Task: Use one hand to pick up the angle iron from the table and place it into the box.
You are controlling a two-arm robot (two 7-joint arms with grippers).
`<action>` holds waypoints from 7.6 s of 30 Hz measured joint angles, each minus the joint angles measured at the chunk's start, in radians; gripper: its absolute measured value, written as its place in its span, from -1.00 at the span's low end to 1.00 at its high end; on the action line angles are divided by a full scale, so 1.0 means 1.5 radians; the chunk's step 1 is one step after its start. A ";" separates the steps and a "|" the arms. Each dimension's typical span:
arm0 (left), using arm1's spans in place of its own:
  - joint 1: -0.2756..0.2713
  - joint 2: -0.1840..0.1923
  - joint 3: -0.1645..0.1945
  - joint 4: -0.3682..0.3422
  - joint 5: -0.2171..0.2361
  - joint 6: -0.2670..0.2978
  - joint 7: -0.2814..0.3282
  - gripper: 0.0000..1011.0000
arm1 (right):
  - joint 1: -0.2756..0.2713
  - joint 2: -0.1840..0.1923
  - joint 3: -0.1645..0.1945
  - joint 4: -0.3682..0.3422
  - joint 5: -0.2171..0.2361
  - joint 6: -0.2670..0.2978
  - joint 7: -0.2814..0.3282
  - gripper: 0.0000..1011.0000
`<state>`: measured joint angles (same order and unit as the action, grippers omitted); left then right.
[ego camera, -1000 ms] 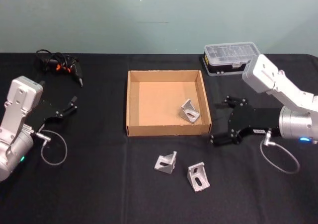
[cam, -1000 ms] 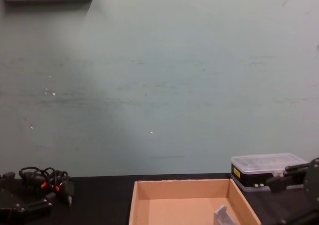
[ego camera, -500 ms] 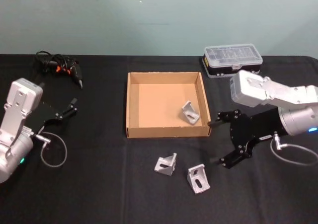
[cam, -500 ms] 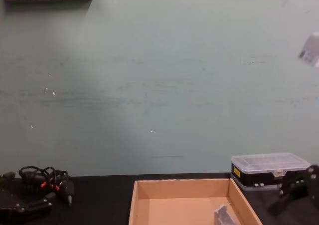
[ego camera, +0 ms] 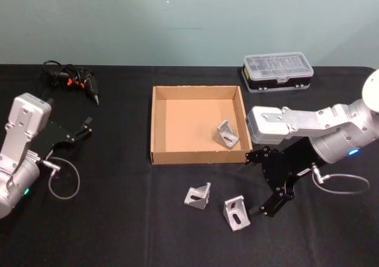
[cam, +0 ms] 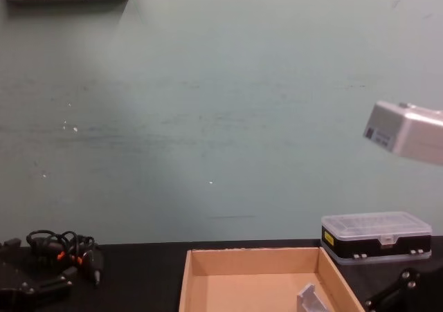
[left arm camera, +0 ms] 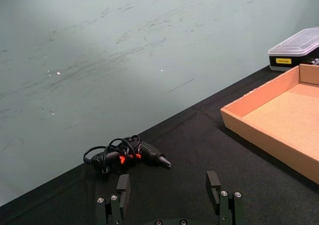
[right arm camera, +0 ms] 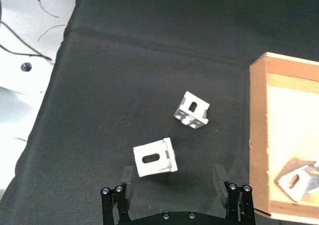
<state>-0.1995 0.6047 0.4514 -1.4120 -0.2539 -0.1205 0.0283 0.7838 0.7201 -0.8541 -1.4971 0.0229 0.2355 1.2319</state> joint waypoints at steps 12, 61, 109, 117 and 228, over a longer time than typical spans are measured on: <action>0.000 0.000 0.000 0.000 0.000 0.000 0.000 0.98 | 0.029 -0.029 -0.048 0.043 -0.005 -0.018 0.022 0.98; 0.000 0.000 0.000 0.000 0.000 0.000 0.000 0.98 | 0.074 -0.075 -0.132 0.154 0.045 -0.067 -0.003 0.06; 0.000 0.000 0.000 0.000 0.000 0.000 0.000 0.98 | -0.020 -0.024 0.002 -0.005 0.100 0.036 -0.286 -0.84; 0.000 0.000 0.000 0.000 0.000 0.000 0.000 0.98 | -0.025 -0.098 0.031 0.068 0.081 0.052 -0.375 -0.84; 0.000 0.000 0.000 0.000 0.000 0.000 0.000 0.98 | -0.424 -0.040 0.287 -0.134 0.219 0.001 -0.439 0.98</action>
<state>-0.1995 0.6047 0.4514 -1.4120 -0.2539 -0.1205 0.0283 0.1481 0.6604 -0.4234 -1.6978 0.3511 0.2365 0.5738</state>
